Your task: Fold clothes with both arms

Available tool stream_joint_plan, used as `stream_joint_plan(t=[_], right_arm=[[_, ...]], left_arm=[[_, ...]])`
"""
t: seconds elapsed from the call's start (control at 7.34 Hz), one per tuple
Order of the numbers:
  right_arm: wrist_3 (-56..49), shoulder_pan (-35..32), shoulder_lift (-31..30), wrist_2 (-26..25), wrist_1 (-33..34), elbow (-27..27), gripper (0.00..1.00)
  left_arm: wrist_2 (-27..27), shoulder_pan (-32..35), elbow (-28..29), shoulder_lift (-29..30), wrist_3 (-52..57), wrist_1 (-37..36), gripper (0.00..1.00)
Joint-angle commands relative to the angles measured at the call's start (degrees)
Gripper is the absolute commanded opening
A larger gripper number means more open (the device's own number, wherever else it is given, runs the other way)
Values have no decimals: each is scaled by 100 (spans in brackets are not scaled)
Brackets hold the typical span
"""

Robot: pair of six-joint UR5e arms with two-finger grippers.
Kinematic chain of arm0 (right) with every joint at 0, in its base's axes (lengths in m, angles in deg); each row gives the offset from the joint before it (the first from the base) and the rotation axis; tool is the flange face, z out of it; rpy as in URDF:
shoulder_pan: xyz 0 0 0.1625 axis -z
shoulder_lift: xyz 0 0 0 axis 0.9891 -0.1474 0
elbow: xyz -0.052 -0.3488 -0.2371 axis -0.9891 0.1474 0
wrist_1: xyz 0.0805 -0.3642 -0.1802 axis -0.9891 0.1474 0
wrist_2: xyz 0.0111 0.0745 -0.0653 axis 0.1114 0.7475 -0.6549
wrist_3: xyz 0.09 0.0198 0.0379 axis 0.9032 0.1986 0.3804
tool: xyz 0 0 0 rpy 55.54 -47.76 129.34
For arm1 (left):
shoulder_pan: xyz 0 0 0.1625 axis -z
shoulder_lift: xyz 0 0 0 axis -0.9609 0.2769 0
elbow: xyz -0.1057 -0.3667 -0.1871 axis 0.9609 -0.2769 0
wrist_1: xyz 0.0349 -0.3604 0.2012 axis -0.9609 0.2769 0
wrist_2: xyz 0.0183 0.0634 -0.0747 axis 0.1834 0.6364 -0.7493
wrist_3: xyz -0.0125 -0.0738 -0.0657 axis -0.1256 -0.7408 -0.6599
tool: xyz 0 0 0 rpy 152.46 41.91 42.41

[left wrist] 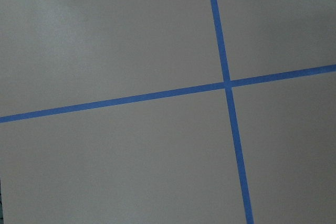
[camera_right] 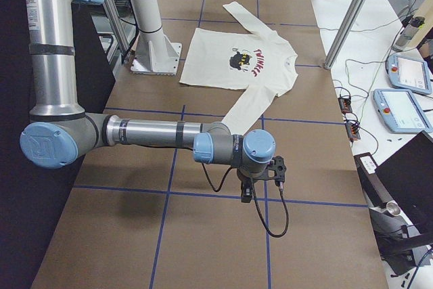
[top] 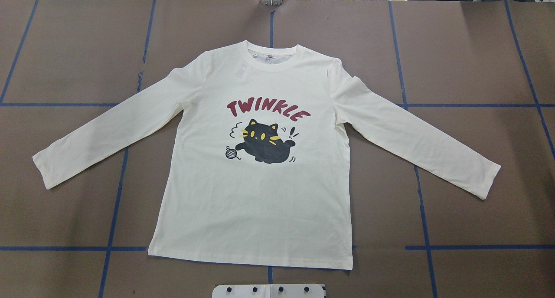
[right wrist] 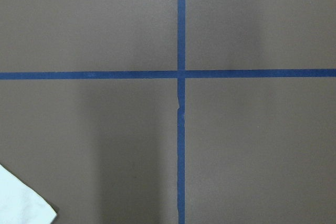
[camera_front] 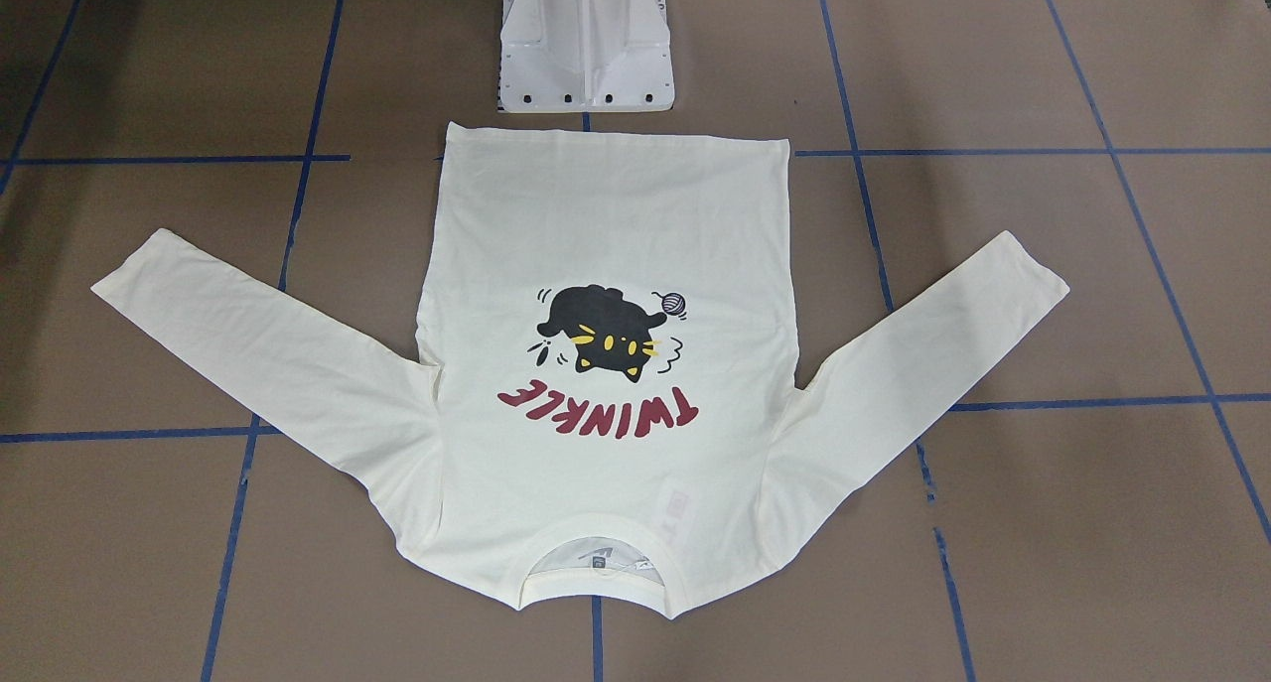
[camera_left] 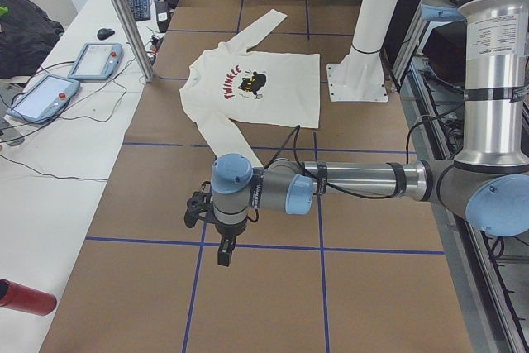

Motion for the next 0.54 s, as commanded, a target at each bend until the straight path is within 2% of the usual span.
stream_joint_plan(t=[0.0, 0.27, 0.41], right_arm=[[35, 3, 17, 11, -6, -52, 100], [79, 55, 157, 19, 11, -315, 100], [79, 73, 166, 228, -15, -351, 100]], left_arm=[[-3, 0, -30, -13, 0, 12, 100], [-3, -9, -161, 127, 0, 3, 100], [-98, -18, -110, 293, 0, 169, 100]])
